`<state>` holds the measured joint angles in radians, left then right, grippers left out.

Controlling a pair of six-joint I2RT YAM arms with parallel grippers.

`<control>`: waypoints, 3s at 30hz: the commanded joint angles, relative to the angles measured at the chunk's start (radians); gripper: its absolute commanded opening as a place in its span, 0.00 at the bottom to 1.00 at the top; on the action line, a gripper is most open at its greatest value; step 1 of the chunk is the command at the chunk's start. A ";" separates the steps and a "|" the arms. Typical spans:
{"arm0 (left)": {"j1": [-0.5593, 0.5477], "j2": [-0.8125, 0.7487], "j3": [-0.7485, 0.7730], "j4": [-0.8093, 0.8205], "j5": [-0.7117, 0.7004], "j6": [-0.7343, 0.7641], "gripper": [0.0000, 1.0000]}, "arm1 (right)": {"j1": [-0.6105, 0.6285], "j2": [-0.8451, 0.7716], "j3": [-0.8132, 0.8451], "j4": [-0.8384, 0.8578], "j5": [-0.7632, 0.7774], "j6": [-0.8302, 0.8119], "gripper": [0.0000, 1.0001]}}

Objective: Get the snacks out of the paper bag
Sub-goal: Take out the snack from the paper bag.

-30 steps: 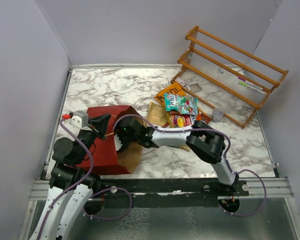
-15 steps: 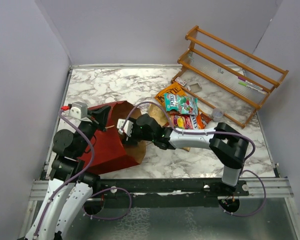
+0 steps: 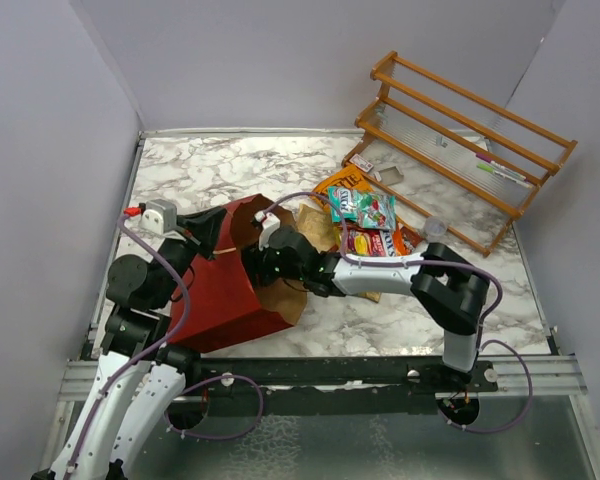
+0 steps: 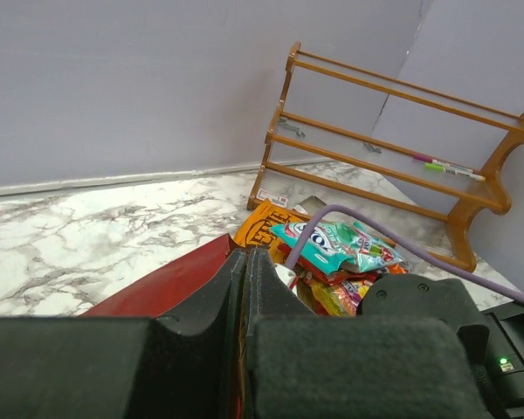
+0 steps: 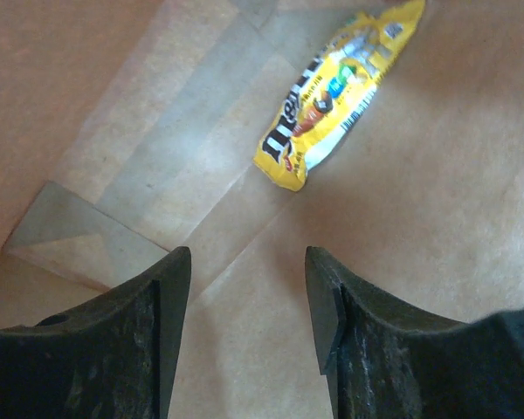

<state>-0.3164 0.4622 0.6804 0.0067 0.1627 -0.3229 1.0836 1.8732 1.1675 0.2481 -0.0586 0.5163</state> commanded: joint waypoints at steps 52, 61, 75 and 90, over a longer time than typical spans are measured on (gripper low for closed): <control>-0.004 -0.013 -0.045 0.020 0.120 0.027 0.01 | 0.027 0.276 0.212 0.227 0.186 0.293 0.02; -0.005 -0.058 -0.091 0.012 -0.072 0.141 0.00 | 0.012 0.054 0.021 0.291 0.313 0.223 0.02; -0.004 -0.255 -0.269 0.172 0.082 0.346 0.00 | 0.013 -0.034 -0.079 0.229 0.351 0.287 0.02; -0.004 -0.202 -0.277 0.135 0.043 0.324 0.00 | 0.012 -0.259 -0.165 0.231 0.318 0.162 0.02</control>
<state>-0.3183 0.2512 0.4000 0.1410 0.2214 -0.0071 1.0969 1.6806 1.0168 0.4503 0.2630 0.7235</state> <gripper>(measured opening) 0.020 0.024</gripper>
